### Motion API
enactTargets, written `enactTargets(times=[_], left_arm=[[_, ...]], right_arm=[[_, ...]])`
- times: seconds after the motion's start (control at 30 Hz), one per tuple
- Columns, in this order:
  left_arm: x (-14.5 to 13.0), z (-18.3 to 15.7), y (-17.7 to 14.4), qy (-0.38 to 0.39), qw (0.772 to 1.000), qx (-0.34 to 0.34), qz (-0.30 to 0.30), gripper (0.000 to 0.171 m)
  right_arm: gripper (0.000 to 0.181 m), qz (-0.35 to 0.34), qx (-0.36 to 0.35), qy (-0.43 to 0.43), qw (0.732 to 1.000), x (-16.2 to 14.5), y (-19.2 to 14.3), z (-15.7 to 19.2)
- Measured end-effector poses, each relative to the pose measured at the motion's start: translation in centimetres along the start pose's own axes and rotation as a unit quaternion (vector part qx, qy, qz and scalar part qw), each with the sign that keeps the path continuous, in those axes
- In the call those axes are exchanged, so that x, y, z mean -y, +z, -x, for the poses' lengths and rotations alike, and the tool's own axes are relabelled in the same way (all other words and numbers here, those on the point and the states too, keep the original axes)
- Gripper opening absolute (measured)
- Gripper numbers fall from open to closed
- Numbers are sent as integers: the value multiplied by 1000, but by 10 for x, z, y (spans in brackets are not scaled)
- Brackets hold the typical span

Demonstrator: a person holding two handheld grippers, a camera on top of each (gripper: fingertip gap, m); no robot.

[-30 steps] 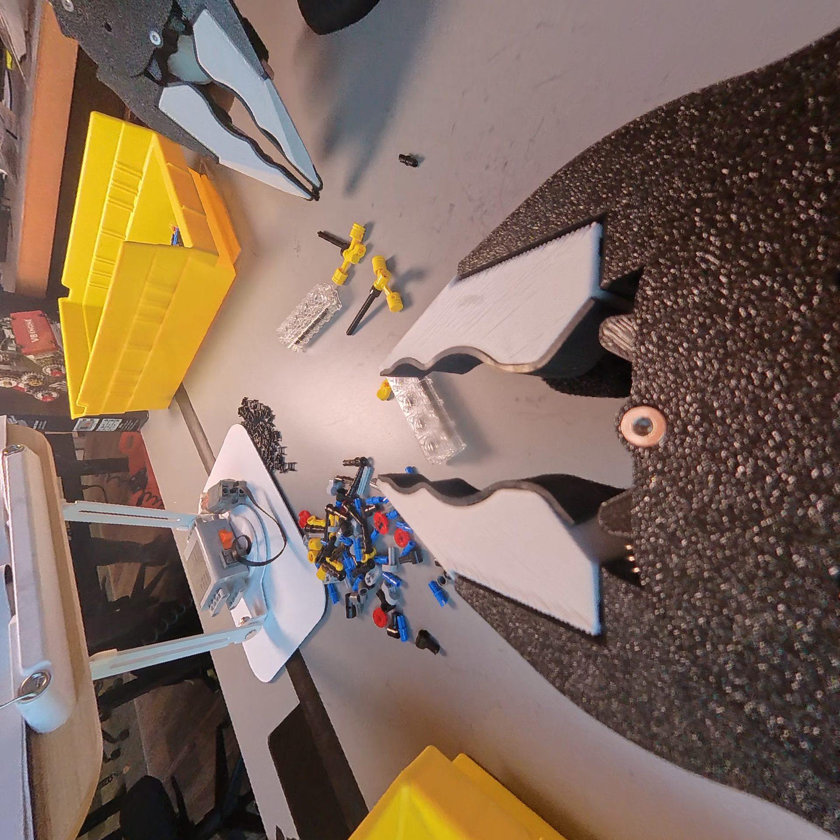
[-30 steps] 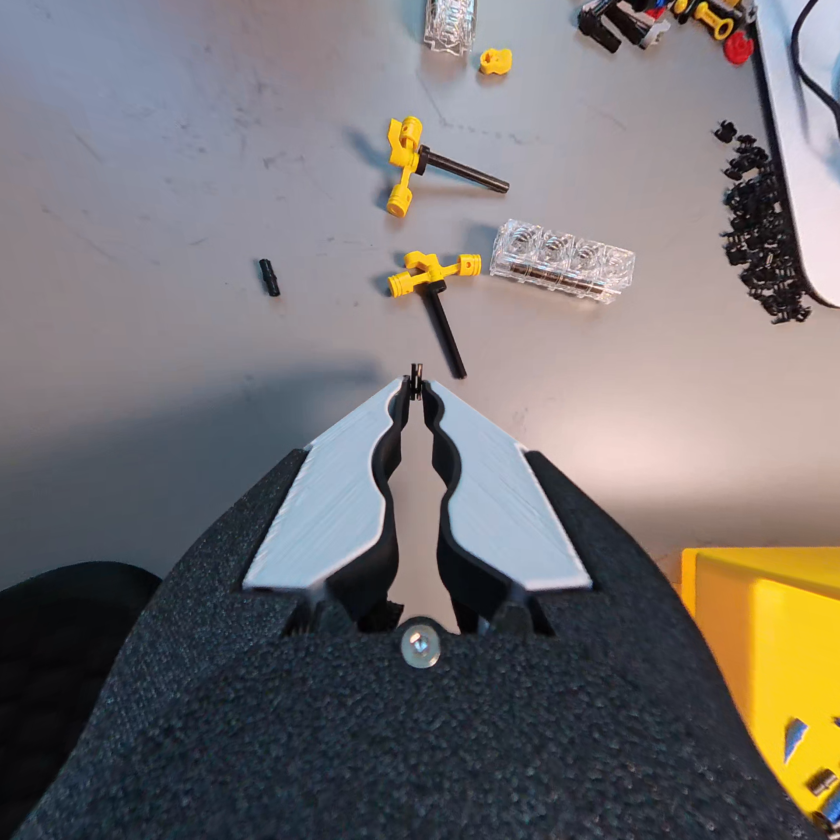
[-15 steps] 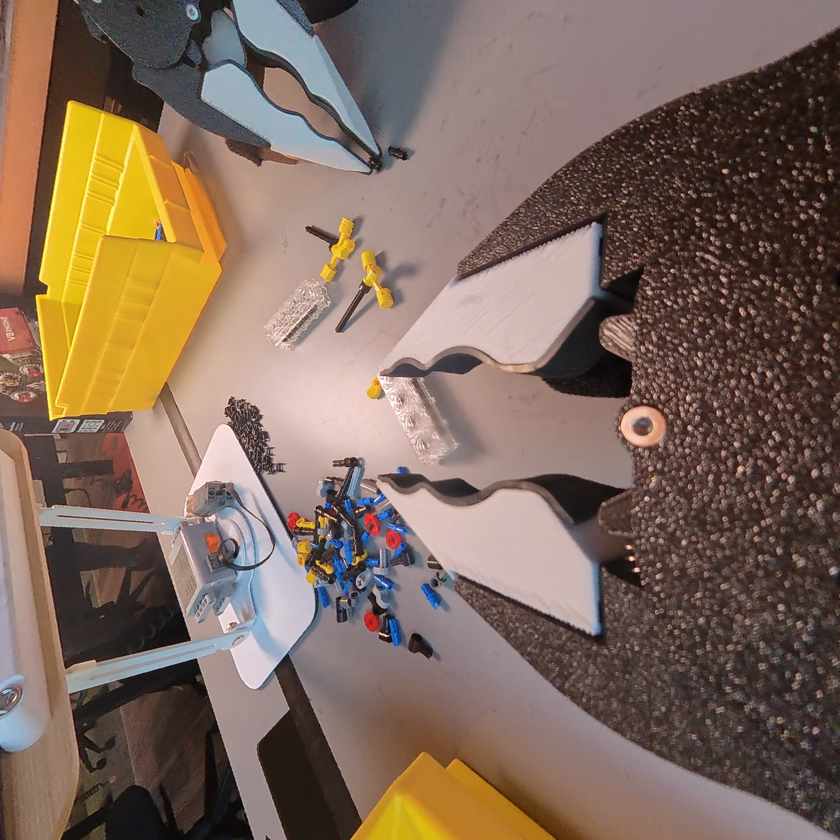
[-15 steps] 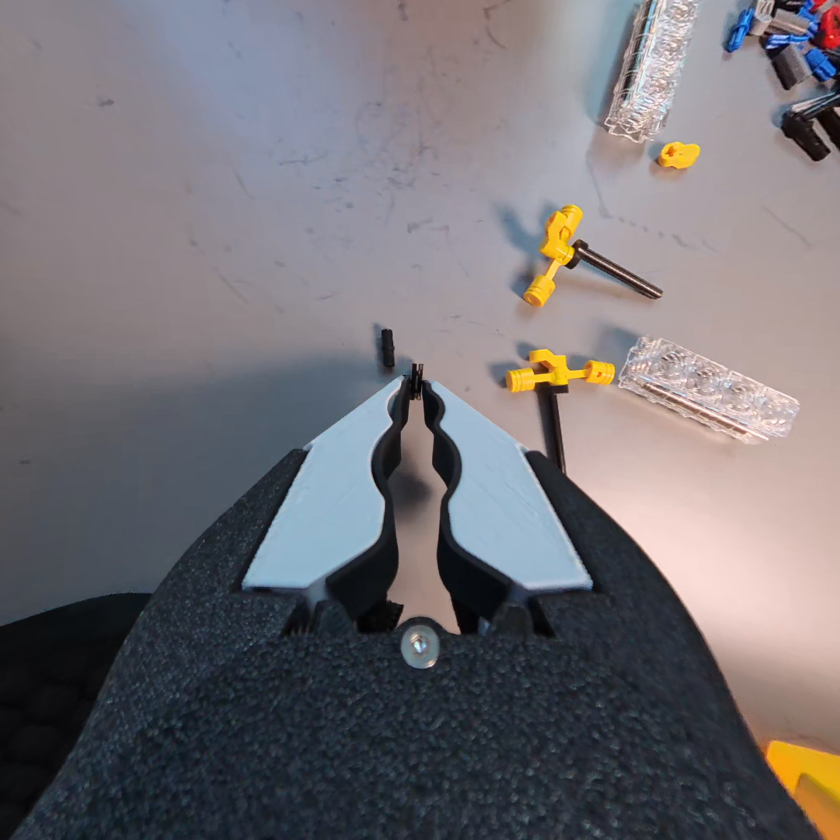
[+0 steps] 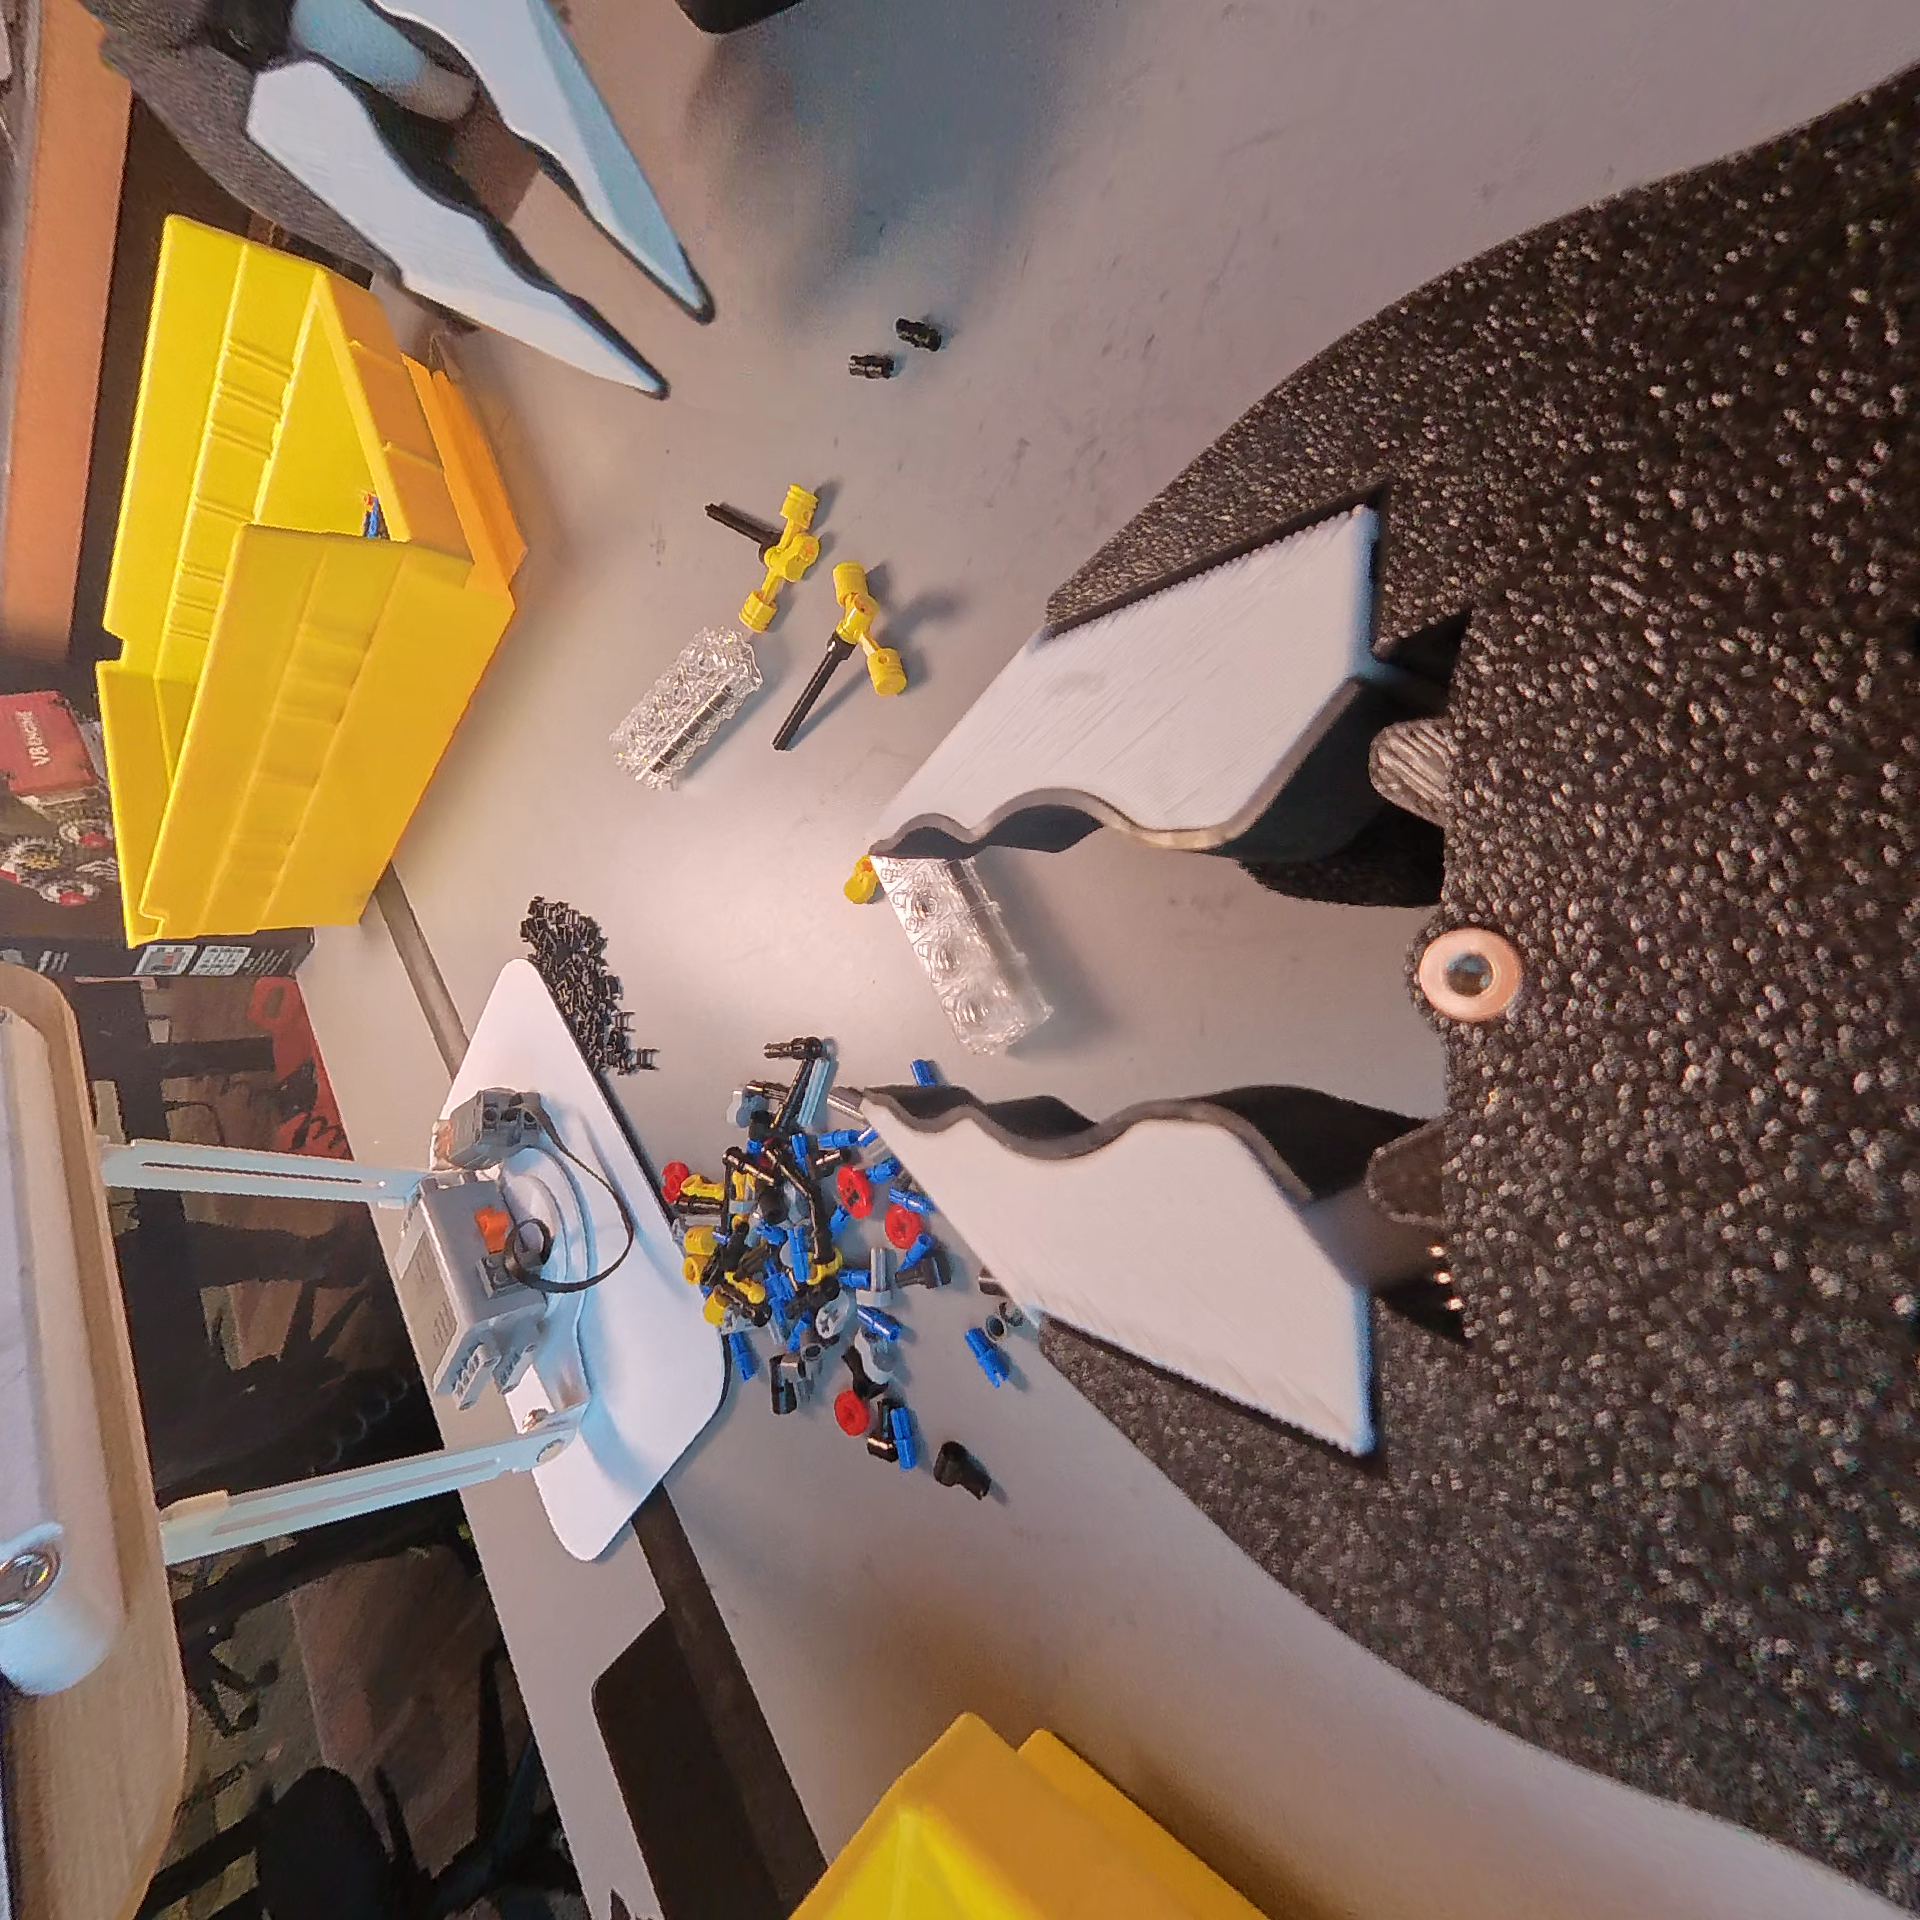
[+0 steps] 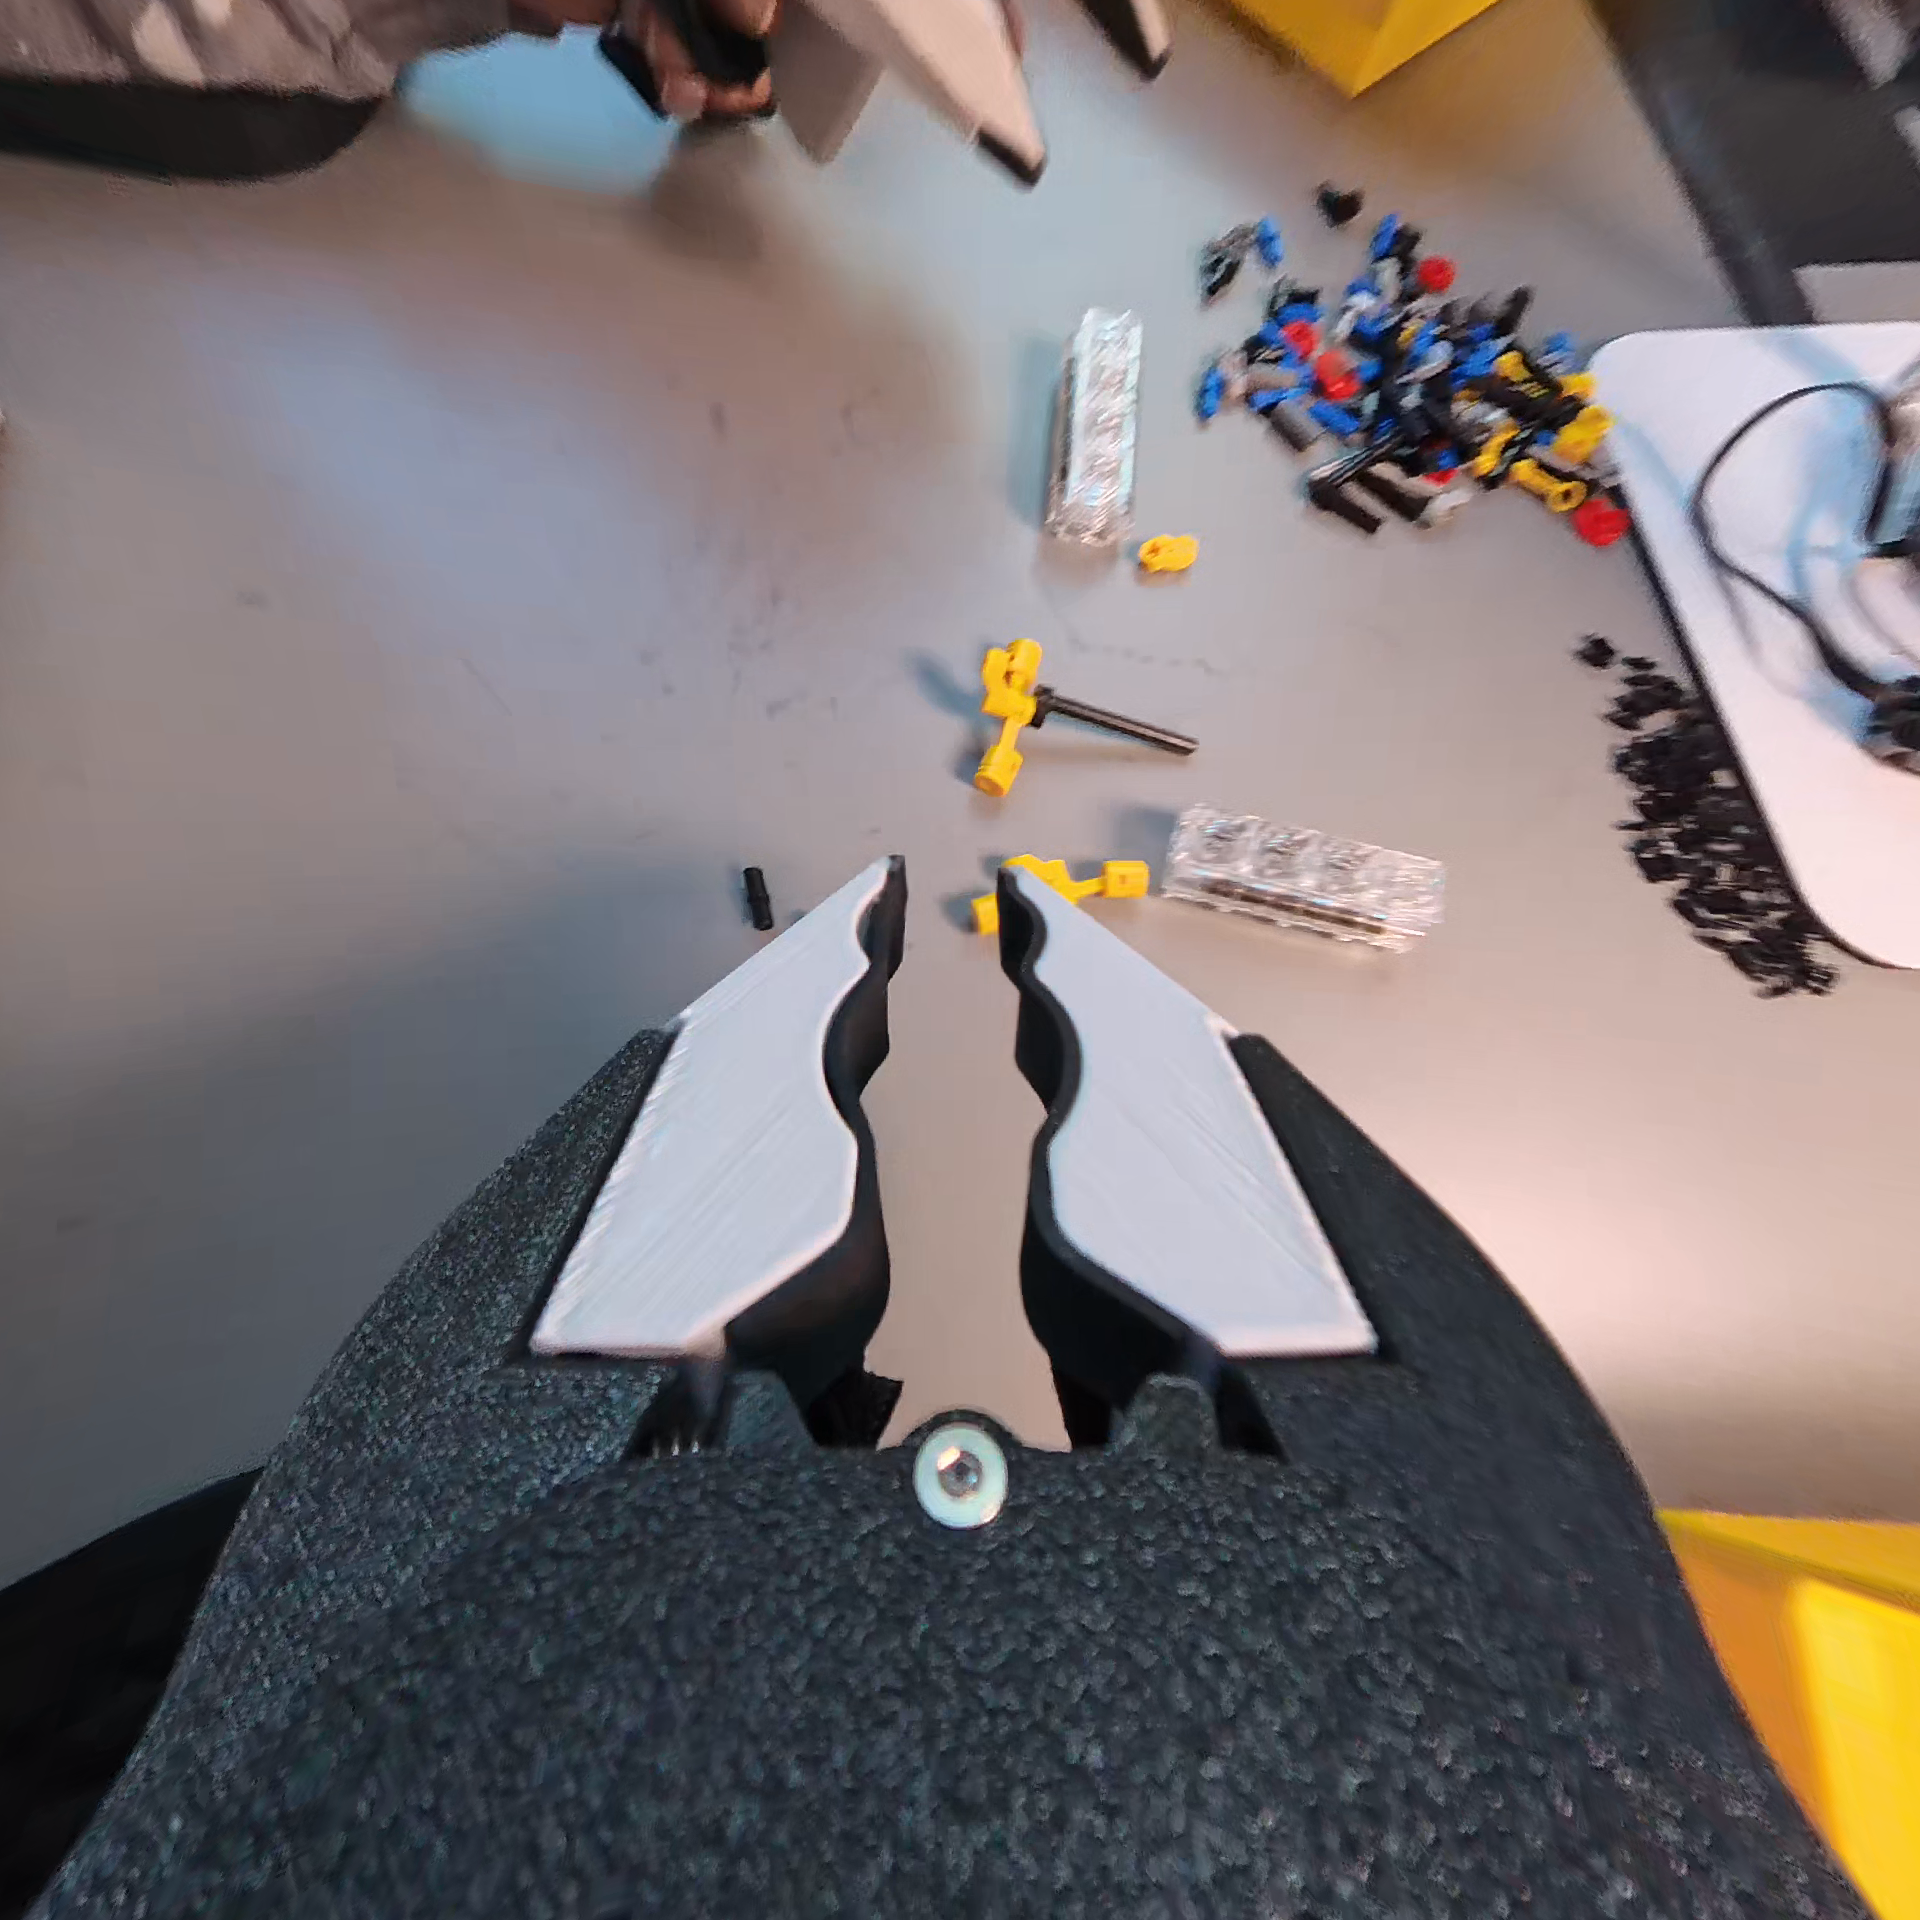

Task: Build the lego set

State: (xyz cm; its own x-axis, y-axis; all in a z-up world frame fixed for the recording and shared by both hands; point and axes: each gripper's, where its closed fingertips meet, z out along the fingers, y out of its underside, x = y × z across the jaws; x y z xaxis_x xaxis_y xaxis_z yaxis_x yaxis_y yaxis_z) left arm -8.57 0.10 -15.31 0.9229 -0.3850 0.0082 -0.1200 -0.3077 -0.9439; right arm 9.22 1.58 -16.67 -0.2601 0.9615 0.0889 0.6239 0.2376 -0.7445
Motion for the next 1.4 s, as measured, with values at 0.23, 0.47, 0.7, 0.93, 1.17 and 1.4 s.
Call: enactTargets(times=[0.23, 0.47, 0.7, 0.93, 1.17, 1.4], left_arm=[[-3, -2, 2, 4, 1000, -1, 8, 44], [-5, -3, 4, 10, 1000, -3, 13, 44], [-6, -2, 5, 7, 1000, 0, 14, 44], [-8, 6, 10, 2, 1000, 16, 26, 43], [-6, 35, 24, -11, 998, 44, 35, 43], [-11, 33, 30, 30, 997, 57, 50, 43]], right_arm=[[24, -100, -165, 48, 980, 20, -72, -72], [20, -98, -347, 139, 922, -17, -173, -190], [0, -39, -422, 226, 877, -76, -187, -257], [26, -172, -450, 168, 860, -17, -175, -235], [34, -279, -457, 48, 843, 77, -156, -197], [11, -305, -473, 46, 825, 149, -141, -279]])
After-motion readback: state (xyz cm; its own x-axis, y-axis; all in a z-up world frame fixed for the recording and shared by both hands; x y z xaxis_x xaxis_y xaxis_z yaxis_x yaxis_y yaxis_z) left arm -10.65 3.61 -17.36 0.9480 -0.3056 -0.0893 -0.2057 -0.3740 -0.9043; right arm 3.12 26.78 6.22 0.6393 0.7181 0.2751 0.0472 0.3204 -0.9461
